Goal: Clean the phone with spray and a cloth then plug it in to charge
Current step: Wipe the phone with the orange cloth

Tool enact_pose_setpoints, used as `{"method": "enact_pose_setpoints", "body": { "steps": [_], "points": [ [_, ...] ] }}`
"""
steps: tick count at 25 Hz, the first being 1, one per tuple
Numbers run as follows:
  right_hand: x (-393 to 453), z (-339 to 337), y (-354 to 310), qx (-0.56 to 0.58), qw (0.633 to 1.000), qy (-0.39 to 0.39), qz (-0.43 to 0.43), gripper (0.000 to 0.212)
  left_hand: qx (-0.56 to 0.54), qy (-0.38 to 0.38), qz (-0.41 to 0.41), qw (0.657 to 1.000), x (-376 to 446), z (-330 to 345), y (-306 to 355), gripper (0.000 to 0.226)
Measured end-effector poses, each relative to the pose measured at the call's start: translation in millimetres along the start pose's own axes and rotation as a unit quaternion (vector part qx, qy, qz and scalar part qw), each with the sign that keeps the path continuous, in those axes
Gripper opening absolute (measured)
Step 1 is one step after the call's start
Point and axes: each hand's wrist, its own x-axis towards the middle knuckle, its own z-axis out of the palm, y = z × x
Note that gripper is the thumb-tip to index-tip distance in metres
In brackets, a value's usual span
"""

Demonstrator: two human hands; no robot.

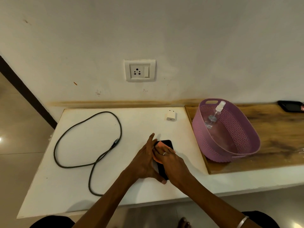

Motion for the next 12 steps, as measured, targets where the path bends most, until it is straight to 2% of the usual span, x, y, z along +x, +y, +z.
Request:
{"method": "enact_pose_setpoints", "body": {
  "steps": [1,4,6,8,12],
  "points": [
    [0.3,5.1,1.0,0.021,0.999,-0.023,0.010,0.055,0.000,-0.002,-0.001,1.000,-0.7,-0.9,1.8,0.161],
    [7.7,8.8,-2.0,-0.031,0.972,-0.216,0.092,0.071,0.014,-0.010,0.008,1.000,-1.9,-2.3,2.1,0.164],
    [3.6,12.2,-2.8,-0.019,0.971,-0.213,0.104,0.075,0.013,-0.006,0.008,1.000,-4.1,-3.0,2.7,0.164],
    [-6.7,13.9,-5.0,-0.003,0.986,-0.147,0.082,0.071,0.017,0.001,0.005,1.000,-6.1,-3.7,2.3,0.165],
    [-28.4,15.7,-7.2,0.016,0.982,-0.152,0.114,0.062,0.040,0.010,0.018,0.999,-10.1,-5.4,3.0,0.162]
  ]
}}
